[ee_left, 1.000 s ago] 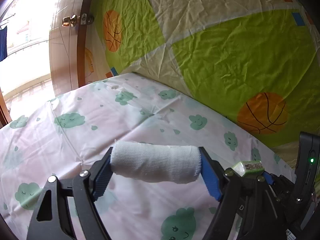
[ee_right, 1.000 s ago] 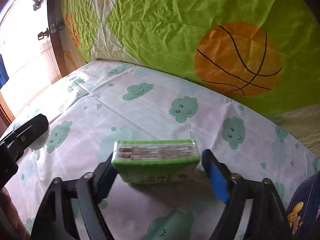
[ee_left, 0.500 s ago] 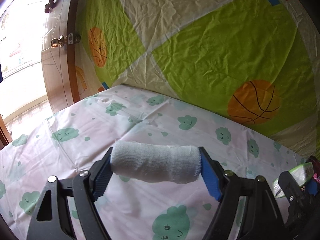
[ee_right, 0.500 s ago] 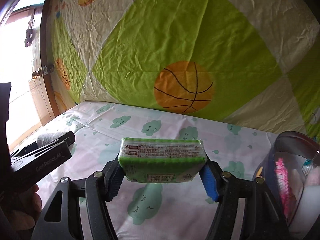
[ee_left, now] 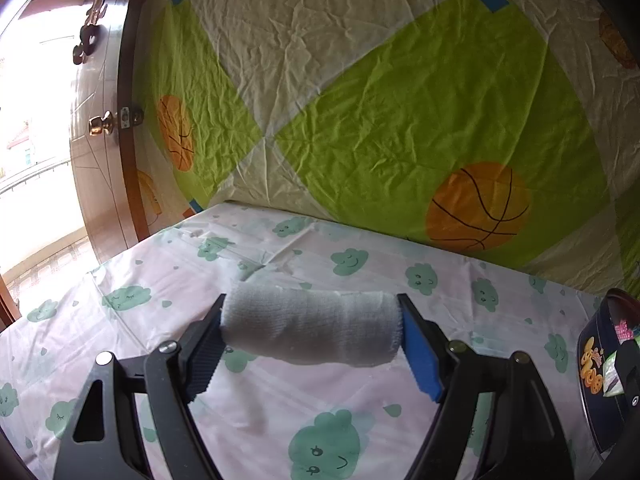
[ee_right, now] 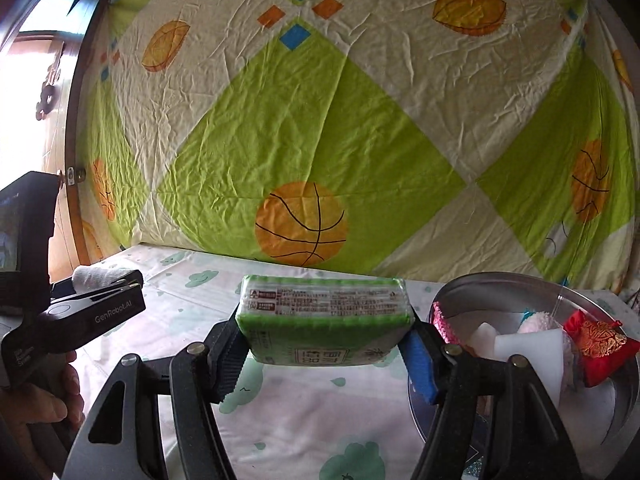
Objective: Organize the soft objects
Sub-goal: 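Carry the towel and green tissue pack in both tools over the tin, then open both tools to drop the towel and tissue pack into the tin, then withdraw both open tools up and away from the tin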
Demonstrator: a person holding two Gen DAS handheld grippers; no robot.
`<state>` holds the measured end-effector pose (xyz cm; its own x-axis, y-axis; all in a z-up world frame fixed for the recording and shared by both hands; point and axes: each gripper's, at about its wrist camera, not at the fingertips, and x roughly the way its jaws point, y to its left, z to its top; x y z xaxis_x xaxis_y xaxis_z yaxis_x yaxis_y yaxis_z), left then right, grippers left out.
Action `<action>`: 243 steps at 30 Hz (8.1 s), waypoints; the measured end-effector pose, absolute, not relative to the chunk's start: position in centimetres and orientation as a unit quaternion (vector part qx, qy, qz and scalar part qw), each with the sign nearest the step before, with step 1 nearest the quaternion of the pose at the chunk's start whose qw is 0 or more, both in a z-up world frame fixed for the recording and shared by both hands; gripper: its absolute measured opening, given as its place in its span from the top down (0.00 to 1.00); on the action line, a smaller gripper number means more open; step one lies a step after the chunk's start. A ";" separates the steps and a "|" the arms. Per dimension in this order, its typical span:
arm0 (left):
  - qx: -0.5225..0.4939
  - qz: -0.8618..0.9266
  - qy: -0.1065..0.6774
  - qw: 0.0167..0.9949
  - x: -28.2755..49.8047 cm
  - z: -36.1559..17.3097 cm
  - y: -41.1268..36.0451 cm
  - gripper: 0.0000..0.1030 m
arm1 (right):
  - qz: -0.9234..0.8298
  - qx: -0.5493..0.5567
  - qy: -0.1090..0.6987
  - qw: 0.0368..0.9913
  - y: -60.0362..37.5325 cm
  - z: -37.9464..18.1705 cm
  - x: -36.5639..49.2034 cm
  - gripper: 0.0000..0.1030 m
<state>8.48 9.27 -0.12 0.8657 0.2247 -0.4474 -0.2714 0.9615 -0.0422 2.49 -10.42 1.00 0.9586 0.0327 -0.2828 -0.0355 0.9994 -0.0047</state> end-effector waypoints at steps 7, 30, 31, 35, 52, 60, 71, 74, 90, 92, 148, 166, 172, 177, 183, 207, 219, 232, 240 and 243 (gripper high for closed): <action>-0.036 0.111 0.215 0.970 8.1 0.2 8.0 0.23 | 0.015 -0.010 0.137 0.990 -10.2 1.0 1.9 0.33; -0.023 0.082 0.191 0.978 5.4 0.6 5.0 0.23 | 0.008 -0.014 0.103 0.995 -10.5 1.3 -1.3 0.32; -0.025 0.082 0.191 0.978 5.3 0.6 4.9 0.23 | 0.007 -0.014 0.102 0.995 -10.5 1.3 -1.4 0.32; -0.027 0.077 0.190 0.978 4.8 0.6 4.4 0.23 | 0.007 -0.016 0.100 0.995 -10.7 1.4 -1.9 0.32; -0.046 0.053 0.194 0.978 2.7 0.4 2.2 0.23 | -0.007 -0.013 0.088 0.996 -12.8 1.4 -4.6 0.32; -0.038 0.036 0.194 0.980 1.8 0.4 0.2 0.23 | -0.014 -0.014 0.084 0.996 -14.3 1.5 -5.9 0.32; -0.029 0.017 0.196 0.980 1.1 0.5 -2.7 0.23 | -0.027 -0.020 0.071 0.997 -16.3 1.8 -7.2 0.32; -0.026 0.012 0.197 0.980 1.0 0.5 -3.6 0.23 | -0.033 -0.021 0.068 0.997 -17.0 1.8 -7.5 0.32; -0.016 -0.023 0.199 0.980 0.4 0.8 -8.4 0.23 | -0.069 -0.032 0.049 0.996 -21.1 2.2 -8.6 0.32; -0.014 -0.027 0.196 0.980 0.2 1.0 -9.0 0.23 | -0.072 -0.032 0.047 0.996 -21.6 2.2 -8.7 0.32; 0.021 -0.139 0.175 0.974 1.0 3.2 -23.2 0.23 | -0.199 0.031 0.049 0.978 -36.2 3.5 -7.8 0.32; 0.021 -0.130 0.212 0.968 3.0 2.0 -23.9 0.23 | -0.183 0.035 0.075 0.980 -36.4 5.1 -3.0 0.32; 0.023 -0.119 0.227 0.966 3.6 2.0 -23.8 0.23 | -0.169 0.038 0.110 0.979 -36.4 5.6 -0.9 0.32; 0.028 -0.114 0.239 0.964 4.1 2.0 -23.8 0.23 | -0.158 0.049 0.156 0.974 -36.8 5.6 1.5 0.32; 0.028 -0.123 0.256 0.958 4.8 1.7 -23.6 0.23 | -0.139 0.055 0.210 0.966 -36.8 5.0 4.2 0.32; 0.051 -0.139 0.286 0.947 6.4 1.3 -23.9 0.18 | -0.046 0.083 0.364 0.926 -35.9 1.6 10.4 0.28; 0.030 -0.160 0.260 0.952 5.0 1.9 -23.9 0.00 | -0.050 0.130 0.275 0.951 -37.5 3.3 5.4 0.15; 0.027 -0.119 0.212 0.969 3.0 1.3 -22.1 0.00 | -0.136 0.149 0.117 0.972 -37.6 2.1 -3.7 0.15; 0.035 -0.099 0.182 0.978 1.7 1.0 -21.1 0.00 | -0.155 0.115 0.076 0.978 -36.0 1.5 -6.3 0.15; 0.031 -0.100 0.181 0.978 1.2 0.9 -20.7 0.00 | -0.159 0.082 0.056 0.982 -34.8 1.6 -7.2 0.15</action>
